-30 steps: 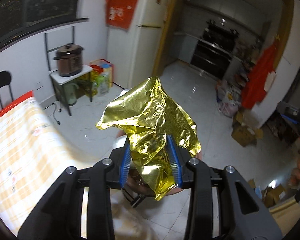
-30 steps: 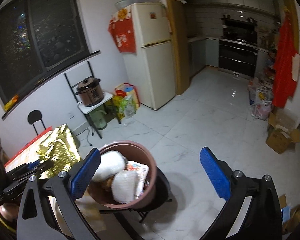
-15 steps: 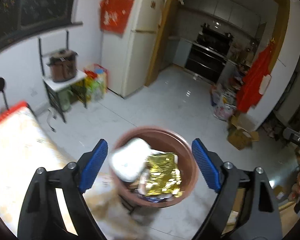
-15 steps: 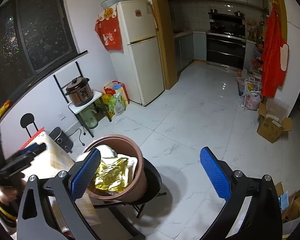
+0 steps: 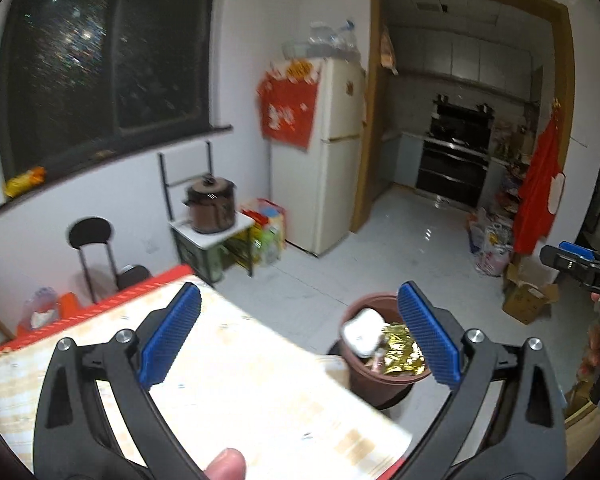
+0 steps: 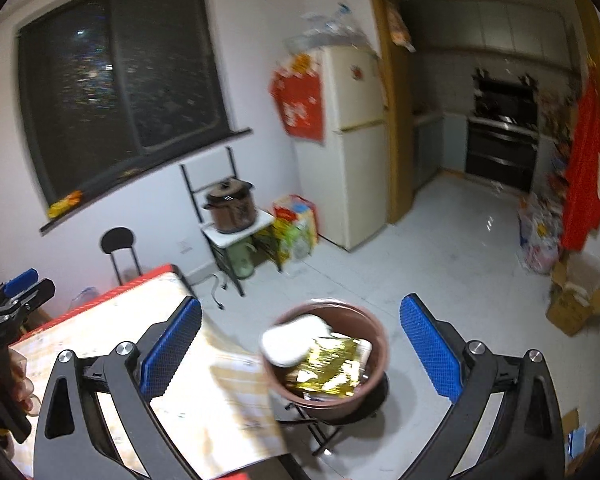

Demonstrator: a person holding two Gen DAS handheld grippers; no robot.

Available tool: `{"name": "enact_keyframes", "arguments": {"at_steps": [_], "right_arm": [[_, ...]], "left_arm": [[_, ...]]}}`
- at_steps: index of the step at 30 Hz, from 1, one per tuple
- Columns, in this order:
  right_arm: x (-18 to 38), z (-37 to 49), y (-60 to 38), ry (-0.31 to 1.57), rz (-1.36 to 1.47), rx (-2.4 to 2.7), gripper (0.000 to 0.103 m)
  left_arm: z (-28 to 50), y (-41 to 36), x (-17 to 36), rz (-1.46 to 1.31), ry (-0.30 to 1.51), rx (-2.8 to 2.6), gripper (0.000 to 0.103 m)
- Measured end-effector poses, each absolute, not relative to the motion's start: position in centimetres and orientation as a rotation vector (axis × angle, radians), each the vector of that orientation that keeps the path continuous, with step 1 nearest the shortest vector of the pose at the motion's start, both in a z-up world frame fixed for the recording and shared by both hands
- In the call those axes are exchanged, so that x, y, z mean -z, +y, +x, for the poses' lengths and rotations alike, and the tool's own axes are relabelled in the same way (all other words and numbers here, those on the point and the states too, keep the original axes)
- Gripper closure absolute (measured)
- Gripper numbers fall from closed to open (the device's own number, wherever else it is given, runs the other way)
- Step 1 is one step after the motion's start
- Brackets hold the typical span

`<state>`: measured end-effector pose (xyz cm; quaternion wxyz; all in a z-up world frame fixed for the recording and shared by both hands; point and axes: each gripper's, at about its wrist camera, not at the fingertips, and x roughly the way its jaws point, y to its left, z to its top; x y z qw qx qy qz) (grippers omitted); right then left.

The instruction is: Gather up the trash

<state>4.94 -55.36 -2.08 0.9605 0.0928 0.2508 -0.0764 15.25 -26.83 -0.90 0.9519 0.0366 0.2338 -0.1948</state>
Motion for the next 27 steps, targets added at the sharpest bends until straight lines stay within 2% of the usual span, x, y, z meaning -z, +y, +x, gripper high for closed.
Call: {"name": "enact_keyframes", "arguments": {"at_steps": [6, 13, 27], "right_arm": [[-1.5, 3.0, -48.0, 0.451, 0.15, 0.098, 0.005], [-3.1, 0.6, -41.8, 0.424, 0.12, 0.086, 0.005], [-3.7, -1.7, -37.3, 0.432, 0.093, 0.097, 0.005]], "left_arm": [[10.3, -20.5, -2.4, 0.085, 0.414, 0.362, 0.006], [6.2, -15.7, -3.9, 0.099, 0.385, 0.344, 0.006], [3.0, -10.6, -4.5, 0.08, 0.371, 0.315, 0.006]]}}
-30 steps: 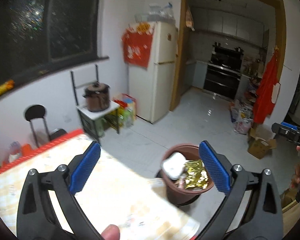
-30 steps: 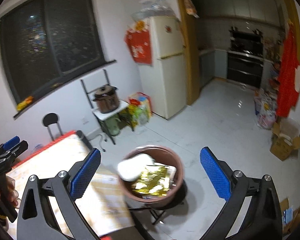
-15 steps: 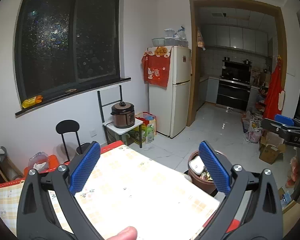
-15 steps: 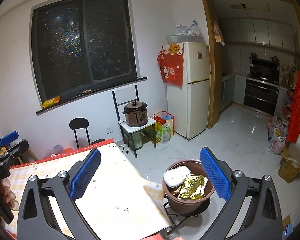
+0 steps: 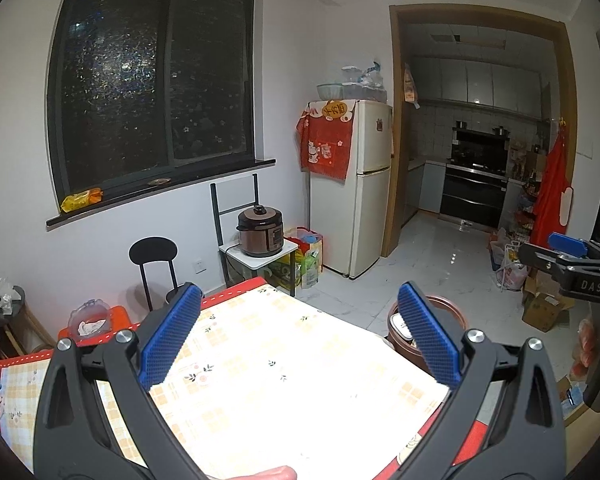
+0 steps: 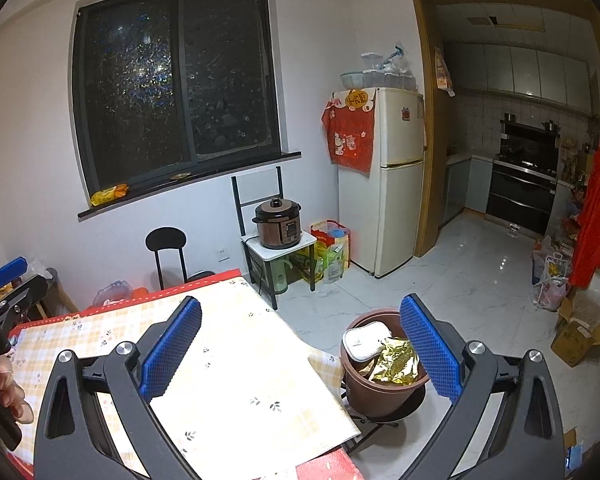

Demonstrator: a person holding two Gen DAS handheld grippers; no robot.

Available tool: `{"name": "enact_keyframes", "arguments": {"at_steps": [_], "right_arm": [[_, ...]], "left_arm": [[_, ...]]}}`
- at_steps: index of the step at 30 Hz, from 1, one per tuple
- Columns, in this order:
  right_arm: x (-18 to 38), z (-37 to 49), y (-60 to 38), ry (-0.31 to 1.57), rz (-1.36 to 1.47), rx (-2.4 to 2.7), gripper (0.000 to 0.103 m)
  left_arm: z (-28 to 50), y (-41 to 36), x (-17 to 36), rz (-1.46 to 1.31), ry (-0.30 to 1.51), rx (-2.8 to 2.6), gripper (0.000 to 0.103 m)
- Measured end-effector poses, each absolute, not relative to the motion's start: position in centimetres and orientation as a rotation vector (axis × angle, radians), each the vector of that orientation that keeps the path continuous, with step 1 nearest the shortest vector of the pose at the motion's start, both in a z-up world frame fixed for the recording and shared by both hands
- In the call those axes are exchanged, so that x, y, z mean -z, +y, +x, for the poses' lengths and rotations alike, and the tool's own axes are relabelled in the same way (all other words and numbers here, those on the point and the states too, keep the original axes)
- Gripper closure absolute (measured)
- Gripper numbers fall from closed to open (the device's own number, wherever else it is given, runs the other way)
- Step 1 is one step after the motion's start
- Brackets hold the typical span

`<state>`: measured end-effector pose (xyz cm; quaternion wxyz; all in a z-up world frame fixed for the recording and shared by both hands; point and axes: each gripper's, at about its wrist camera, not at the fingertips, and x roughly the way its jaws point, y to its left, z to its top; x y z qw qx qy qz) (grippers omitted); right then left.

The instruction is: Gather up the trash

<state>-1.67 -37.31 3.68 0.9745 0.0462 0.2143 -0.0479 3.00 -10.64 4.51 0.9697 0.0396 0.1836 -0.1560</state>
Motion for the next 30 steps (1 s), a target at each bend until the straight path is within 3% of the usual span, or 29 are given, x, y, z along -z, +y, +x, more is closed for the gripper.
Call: {"name": "enact_keyframes", "arguments": {"at_steps": [30], "right_arm": [[-3.79, -2.29, -37.81, 0.435, 0.104, 0.112, 0.005]], "left_arm": [[2.48, -10.71, -5.01, 0.078, 0.358, 0.296, 0.006]]}}
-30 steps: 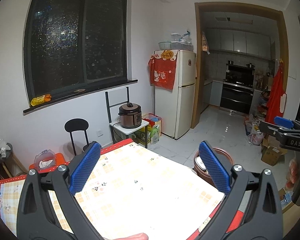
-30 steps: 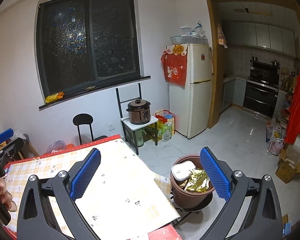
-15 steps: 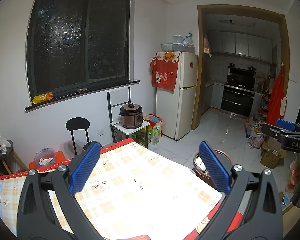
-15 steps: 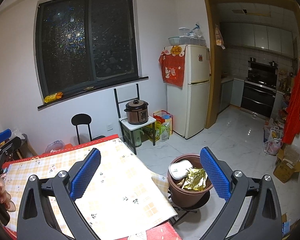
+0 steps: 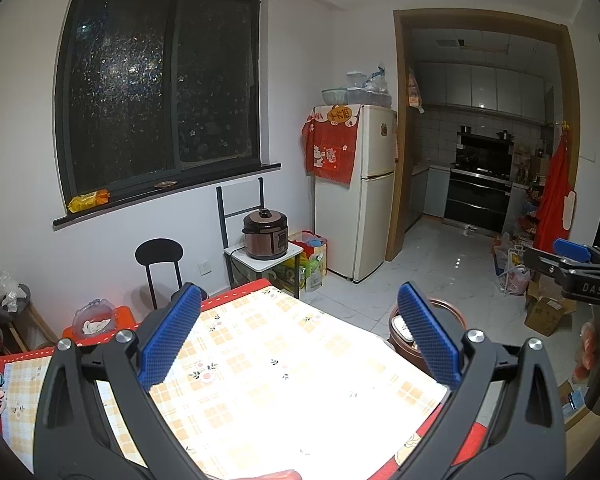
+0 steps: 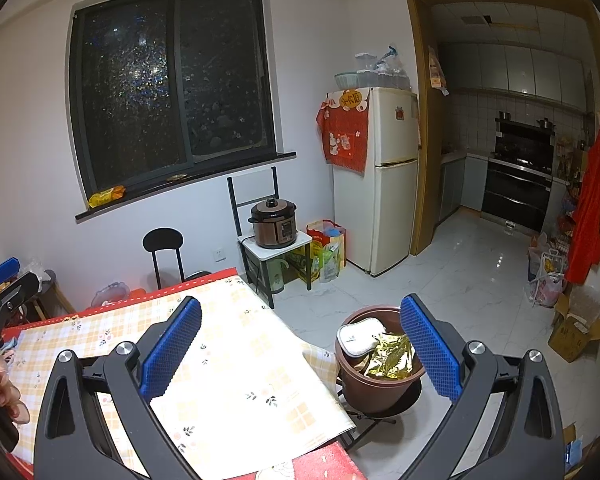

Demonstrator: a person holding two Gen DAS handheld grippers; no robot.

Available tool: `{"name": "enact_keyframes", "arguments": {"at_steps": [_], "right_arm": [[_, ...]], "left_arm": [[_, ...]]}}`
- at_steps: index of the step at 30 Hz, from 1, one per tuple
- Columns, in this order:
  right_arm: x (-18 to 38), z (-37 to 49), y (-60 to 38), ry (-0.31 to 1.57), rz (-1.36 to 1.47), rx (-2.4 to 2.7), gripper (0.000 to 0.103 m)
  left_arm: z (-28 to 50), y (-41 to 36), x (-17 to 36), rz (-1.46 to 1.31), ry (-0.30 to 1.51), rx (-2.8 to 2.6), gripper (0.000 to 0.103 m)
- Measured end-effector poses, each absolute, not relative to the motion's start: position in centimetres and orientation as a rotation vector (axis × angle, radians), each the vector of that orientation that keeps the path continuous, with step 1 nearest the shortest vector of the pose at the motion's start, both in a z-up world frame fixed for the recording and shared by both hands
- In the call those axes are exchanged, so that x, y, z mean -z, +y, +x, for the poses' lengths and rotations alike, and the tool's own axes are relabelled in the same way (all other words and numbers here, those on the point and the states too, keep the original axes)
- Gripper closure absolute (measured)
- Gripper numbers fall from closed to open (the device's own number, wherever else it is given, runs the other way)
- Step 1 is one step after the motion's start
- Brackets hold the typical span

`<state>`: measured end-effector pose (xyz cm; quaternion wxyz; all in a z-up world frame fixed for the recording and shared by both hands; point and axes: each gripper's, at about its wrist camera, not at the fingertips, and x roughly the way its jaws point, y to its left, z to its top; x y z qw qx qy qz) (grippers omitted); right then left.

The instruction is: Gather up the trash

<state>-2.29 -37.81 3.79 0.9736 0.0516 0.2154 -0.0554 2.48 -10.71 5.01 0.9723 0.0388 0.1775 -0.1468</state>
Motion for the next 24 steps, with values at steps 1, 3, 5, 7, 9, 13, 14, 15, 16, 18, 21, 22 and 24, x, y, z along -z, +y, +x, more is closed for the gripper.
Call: {"name": "enact_keyframes", "arguments": {"at_steps": [1, 3, 5, 7, 9, 13, 14, 15, 16, 18, 21, 22, 24], "right_arm": [[-3.8, -2.3, -37.9, 0.436, 0.105, 0.112, 0.005], [-3.7, -2.3, -38.0, 0.438, 0.106, 0.112, 0.005], [-3.7, -2.3, -38.0, 0.439, 0.106, 0.113, 0.005], [-3.7, -2.2, -38.1, 0.439, 0.106, 0.115, 0.005], [-3.6, -2.3, -38.1, 0.44, 0.106, 0.115, 0.005], [-3.5, -2.1, -38.3, 0.443, 0.107, 0.122, 0.005], [-3.5, -2.1, -38.2, 0.444, 0.107, 0.122, 0.005], [-3.5, -2.0, -38.2, 0.446, 0.107, 0.124, 0.005], [-3.4, -2.0, -38.1, 0.446, 0.107, 0.124, 0.005], [-3.4, -2.0, -38.1, 0.446, 0.107, 0.125, 0.005], [-3.2, -1.9, -38.2, 0.449, 0.109, 0.126, 0.005], [-3.1, -1.8, -38.3, 0.451, 0.11, 0.127, 0.005], [-3.0, -1.6, -38.4, 0.455, 0.111, 0.125, 0.005]], "left_arm": [[2.5, -10.7, -5.0, 0.079, 0.359, 0.296, 0.006], [2.5, -10.8, -5.0, 0.079, 0.361, 0.294, 0.006], [2.5, -10.8, -4.9, 0.079, 0.36, 0.294, 0.006], [2.5, -10.8, -5.0, 0.079, 0.36, 0.295, 0.006], [2.5, -10.9, -4.9, 0.08, 0.361, 0.294, 0.006], [2.6, -10.9, -4.8, 0.081, 0.361, 0.298, 0.006], [2.6, -10.9, -4.8, 0.082, 0.36, 0.299, 0.006], [2.7, -10.9, -4.8, 0.083, 0.36, 0.298, 0.006], [2.7, -11.0, -4.7, 0.082, 0.361, 0.299, 0.006], [2.8, -11.0, -4.7, 0.08, 0.363, 0.301, 0.006], [3.1, -11.0, -4.6, 0.077, 0.366, 0.294, 0.006], [3.2, -11.0, -4.6, 0.074, 0.369, 0.29, 0.006], [3.6, -11.0, -4.6, 0.07, 0.374, 0.286, 0.006]]}}
